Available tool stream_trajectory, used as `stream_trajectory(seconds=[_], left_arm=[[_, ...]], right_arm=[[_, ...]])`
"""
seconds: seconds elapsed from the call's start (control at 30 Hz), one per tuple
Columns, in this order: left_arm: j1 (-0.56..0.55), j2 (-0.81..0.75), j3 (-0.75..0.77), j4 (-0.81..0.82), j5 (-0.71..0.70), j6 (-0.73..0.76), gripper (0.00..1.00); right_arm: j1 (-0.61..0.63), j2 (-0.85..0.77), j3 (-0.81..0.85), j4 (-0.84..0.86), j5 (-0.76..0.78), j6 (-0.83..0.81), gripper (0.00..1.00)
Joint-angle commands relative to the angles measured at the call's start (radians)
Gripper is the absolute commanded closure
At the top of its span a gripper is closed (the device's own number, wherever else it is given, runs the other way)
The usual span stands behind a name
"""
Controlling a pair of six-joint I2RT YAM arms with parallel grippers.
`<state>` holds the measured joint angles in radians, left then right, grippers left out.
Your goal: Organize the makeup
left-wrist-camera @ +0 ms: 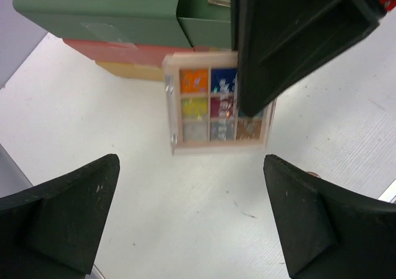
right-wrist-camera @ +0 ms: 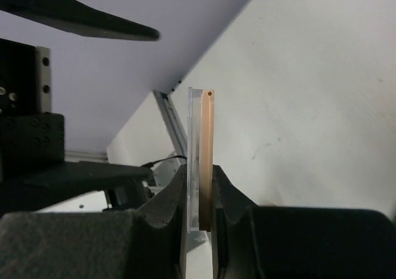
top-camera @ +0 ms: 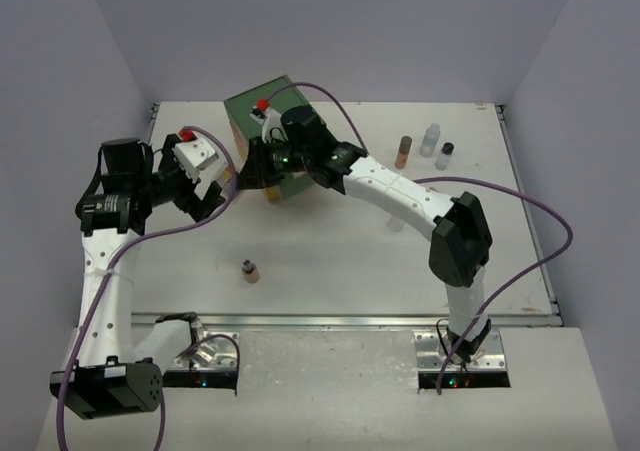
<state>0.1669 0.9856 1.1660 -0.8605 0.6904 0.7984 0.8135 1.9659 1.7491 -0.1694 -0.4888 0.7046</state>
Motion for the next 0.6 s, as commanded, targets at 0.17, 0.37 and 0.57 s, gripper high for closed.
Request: stream_trajectory(seconds=[0.17, 0.37, 0.57], left_arm=[[0.006, -0.017, 0.011, 0.069, -0.058, -0.101, 0.0], [0.006, 0.004, -0.018, 0.086, -0.072, -0.105, 0.0], [0.006, 0.007, -0.026, 0.098, -0.096, -0.096, 0.0]], right_arm=[[-0.16, -0.283, -0.18, -0.006, 0.219, -0.136, 1.0], [-0.207, -0.262, -0.154, -0.069, 0.302, -0.169, 1.0], [-0.212, -0.172, -0.102, -0.074, 0.277, -0.13, 1.0]])
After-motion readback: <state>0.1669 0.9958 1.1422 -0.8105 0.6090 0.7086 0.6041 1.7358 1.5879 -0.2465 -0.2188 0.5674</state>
